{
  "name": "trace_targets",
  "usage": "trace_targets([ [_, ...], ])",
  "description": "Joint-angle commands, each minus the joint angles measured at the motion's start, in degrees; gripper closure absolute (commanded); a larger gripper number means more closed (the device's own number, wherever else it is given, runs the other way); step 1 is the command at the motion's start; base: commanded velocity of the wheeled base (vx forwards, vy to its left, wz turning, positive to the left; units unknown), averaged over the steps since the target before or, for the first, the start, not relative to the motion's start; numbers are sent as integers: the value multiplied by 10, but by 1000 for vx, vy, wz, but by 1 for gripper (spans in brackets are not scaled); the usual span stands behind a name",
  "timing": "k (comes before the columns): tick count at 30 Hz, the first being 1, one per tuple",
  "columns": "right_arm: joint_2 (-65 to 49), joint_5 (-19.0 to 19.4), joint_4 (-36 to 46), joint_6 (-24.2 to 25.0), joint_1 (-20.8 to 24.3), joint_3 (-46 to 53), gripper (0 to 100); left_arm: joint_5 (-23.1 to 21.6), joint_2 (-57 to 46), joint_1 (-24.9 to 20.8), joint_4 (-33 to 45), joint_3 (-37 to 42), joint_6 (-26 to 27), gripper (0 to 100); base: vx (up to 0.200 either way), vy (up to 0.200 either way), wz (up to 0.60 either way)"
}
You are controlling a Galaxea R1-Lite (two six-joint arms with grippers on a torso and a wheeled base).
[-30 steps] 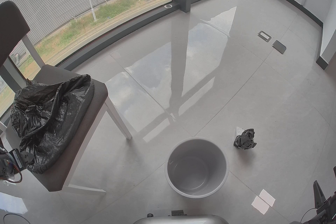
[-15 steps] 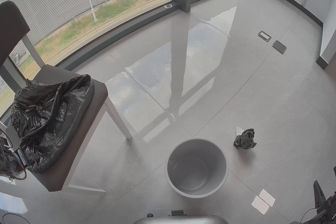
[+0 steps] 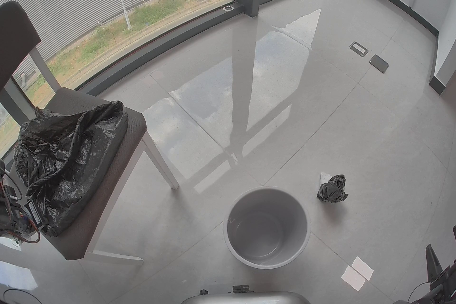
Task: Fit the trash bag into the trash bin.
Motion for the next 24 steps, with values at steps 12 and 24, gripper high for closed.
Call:
trace_targets([
  [12, -2, 2, 0, 1, 0, 10, 0, 2, -172, -158, 34, -81, 6, 100, 0, 0, 0],
  [24, -2, -4, 1, 4, 0, 10, 0, 97, -212, -366, 276, -309, 89, 100, 0, 0, 0],
])
